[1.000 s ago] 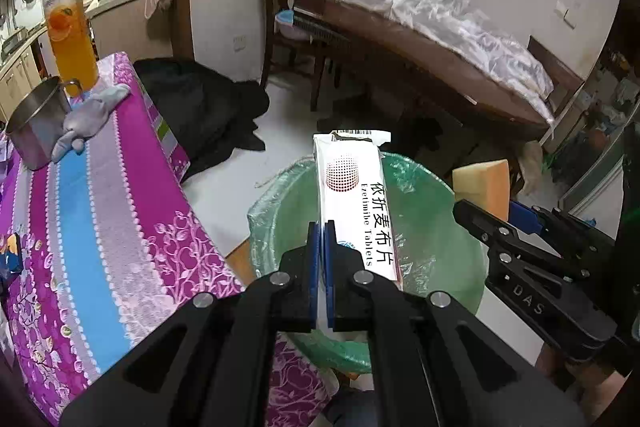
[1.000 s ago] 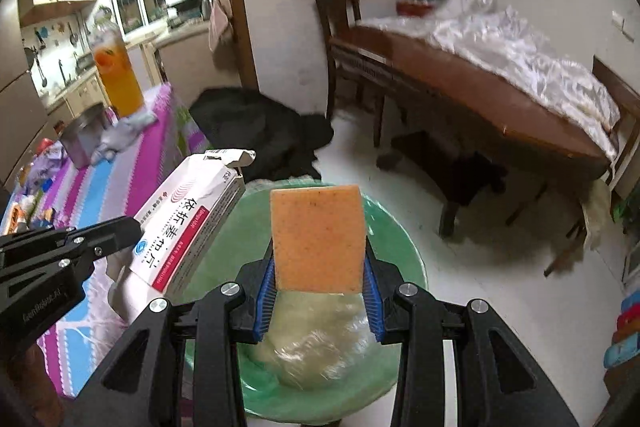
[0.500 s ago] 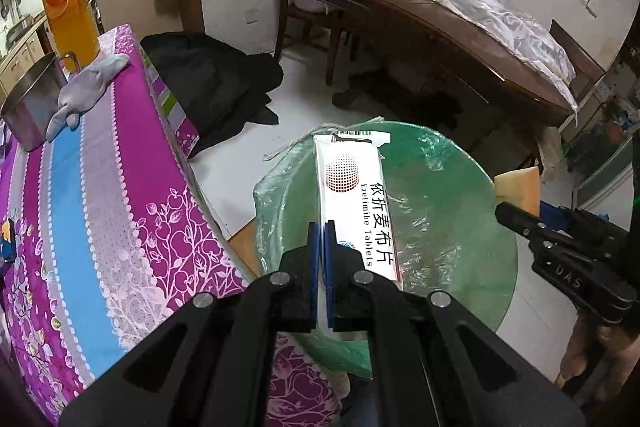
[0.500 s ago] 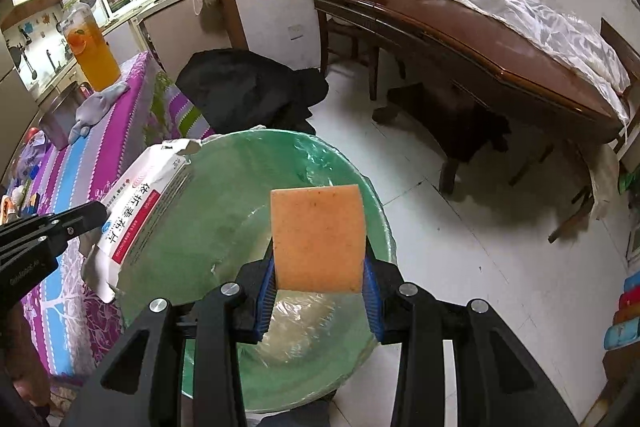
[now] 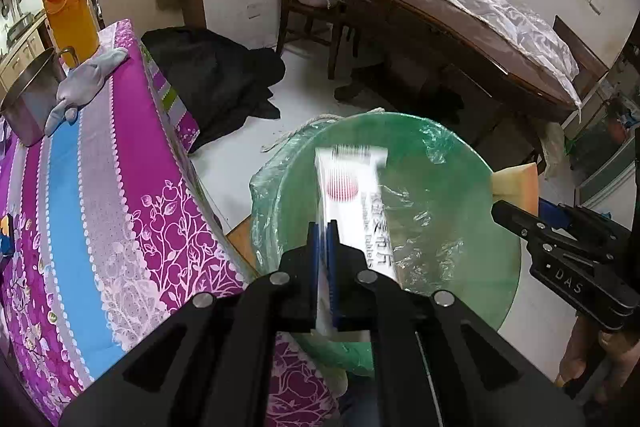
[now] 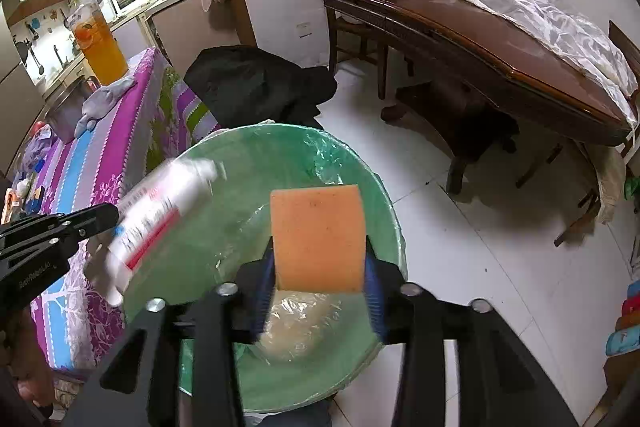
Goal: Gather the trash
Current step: 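Carry sponge and box over the green bin and open both tools, then grasp the orange paper cup with the left tool while the right tool grasps the white tube packet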
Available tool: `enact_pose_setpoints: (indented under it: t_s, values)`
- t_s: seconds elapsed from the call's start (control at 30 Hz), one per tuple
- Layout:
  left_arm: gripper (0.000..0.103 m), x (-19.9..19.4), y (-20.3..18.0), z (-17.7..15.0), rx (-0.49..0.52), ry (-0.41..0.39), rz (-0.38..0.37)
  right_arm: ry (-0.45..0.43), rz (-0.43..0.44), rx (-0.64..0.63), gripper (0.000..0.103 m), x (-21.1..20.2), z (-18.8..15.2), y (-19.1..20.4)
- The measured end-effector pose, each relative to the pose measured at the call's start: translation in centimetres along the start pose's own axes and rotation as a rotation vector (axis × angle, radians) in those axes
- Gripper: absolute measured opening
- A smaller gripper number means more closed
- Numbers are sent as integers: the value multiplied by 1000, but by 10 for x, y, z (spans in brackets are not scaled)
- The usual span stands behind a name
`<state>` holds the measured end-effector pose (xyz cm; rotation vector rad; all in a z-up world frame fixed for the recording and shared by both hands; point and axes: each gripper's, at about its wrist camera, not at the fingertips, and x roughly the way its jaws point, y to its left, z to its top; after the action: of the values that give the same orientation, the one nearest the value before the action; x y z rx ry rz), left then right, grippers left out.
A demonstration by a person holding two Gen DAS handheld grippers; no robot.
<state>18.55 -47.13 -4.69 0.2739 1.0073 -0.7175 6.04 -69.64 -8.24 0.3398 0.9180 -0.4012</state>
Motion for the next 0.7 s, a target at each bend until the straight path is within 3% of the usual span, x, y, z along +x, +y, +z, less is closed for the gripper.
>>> enact_pose_setpoints:
  t_s: [0.03,0.43,0.7]
  values:
    - [7,0,0,0,0,-1,8,-7,2,3,63,-1,0,0]
    - [8,-8,9,-3,-10,-25,17,-59,-4,-7,63,-17,3,11]
    - [46,-30,35,-19,-11,-88,45,-212,15,-86,65,-61,-5,53]
